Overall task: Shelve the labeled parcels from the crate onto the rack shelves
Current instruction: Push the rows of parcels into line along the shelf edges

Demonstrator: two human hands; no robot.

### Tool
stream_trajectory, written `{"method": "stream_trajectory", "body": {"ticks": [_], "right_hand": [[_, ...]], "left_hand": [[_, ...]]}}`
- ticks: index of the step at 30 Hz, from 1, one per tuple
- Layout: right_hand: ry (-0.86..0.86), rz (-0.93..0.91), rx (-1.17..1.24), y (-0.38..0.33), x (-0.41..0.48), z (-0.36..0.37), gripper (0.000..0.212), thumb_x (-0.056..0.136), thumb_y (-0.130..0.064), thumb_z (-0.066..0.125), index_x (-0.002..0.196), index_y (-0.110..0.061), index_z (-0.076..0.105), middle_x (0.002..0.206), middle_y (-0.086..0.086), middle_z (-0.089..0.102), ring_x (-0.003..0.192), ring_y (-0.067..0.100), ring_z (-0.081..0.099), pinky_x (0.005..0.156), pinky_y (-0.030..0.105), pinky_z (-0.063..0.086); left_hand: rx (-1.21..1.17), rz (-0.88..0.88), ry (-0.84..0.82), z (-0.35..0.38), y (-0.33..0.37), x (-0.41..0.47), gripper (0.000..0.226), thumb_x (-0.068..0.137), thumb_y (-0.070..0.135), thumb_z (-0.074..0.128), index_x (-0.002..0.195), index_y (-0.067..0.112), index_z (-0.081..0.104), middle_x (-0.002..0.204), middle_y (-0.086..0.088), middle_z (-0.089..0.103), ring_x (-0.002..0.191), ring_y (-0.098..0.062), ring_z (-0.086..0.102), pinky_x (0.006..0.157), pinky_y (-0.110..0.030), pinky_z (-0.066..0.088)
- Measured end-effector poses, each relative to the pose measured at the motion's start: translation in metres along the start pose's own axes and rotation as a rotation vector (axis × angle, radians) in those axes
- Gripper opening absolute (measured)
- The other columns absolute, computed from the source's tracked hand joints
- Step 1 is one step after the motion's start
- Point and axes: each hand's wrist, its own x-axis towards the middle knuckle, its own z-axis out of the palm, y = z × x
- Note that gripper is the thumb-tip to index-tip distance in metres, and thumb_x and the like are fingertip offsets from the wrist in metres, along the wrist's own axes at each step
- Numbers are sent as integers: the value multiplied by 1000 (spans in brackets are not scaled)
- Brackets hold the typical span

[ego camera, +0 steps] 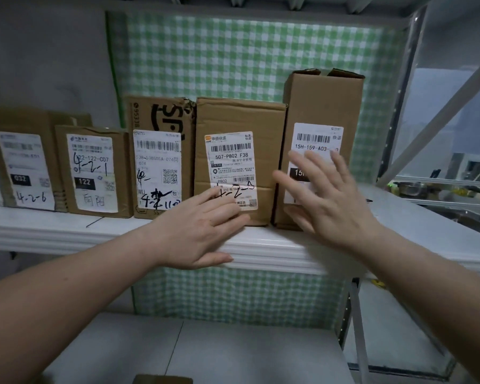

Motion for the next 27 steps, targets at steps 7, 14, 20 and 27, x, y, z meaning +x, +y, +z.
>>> {"method": "stream_trajectory", "body": {"ticks": [7,14,20,27], "right_hand": [[-219,-559,-57,-5,37,22,57,96,-34,29,150,-18,36,156,8,30,143,29,24,118,50,4],[-245,-651,15,-35,61,35,56,94,-31,29,143,-15,49,151,8,43,142,27,29,116,50,6],[-256,-677,36,-52,81,44,55,93,-32,30,142,-16,50,148,4,47,140,26,36,115,52,11],[-238,-669,25,-74,106,55,53,96,-37,31,143,-22,50,149,1,45,139,24,36,115,49,4]], "left_hand": [[51,-238,-16,-1,-4,-45,56,90,50,41,121,6,57,107,-12,59,101,-30,57,96,-45,37],[23,-407,-93,-1,-5,-78,44,89,49,45,105,11,60,99,-9,59,88,-28,56,85,-43,44],[-34,-464,-143,-1,-2,-97,46,90,49,43,105,9,60,101,-9,59,92,-28,57,82,-42,46],[-138,-616,-180,4,-8,-112,71,89,58,27,137,9,50,141,-13,50,127,-29,51,105,-41,40]]}}
